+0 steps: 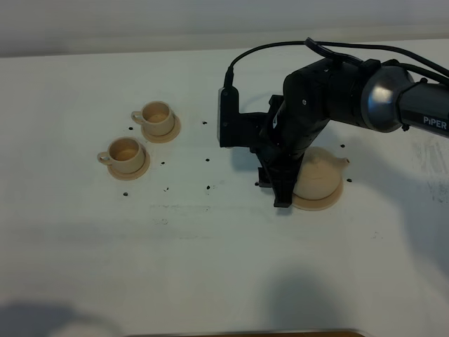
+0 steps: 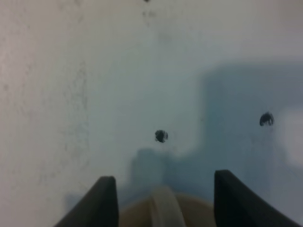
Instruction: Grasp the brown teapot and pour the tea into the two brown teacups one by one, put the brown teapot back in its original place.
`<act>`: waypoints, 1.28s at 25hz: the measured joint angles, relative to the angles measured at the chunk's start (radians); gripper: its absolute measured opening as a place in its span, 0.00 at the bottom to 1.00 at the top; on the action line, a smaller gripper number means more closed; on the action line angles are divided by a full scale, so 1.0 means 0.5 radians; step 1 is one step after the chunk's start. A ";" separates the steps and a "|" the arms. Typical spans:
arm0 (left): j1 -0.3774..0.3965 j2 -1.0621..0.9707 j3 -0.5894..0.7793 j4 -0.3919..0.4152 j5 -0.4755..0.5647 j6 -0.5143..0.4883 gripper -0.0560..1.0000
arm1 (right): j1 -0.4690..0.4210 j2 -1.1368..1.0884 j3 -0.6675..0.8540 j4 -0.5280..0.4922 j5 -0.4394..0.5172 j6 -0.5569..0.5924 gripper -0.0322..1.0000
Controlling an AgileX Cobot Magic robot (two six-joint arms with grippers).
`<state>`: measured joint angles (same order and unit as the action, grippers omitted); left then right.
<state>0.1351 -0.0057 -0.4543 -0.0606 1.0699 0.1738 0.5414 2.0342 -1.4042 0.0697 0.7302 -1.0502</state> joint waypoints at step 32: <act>0.000 0.000 0.000 0.000 0.000 0.000 0.55 | -0.008 0.072 -0.006 0.094 0.162 0.035 0.45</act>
<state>0.1351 -0.0057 -0.4543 -0.0606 1.0699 0.1737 0.5376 2.0702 -1.4072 0.1168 0.8112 -1.0328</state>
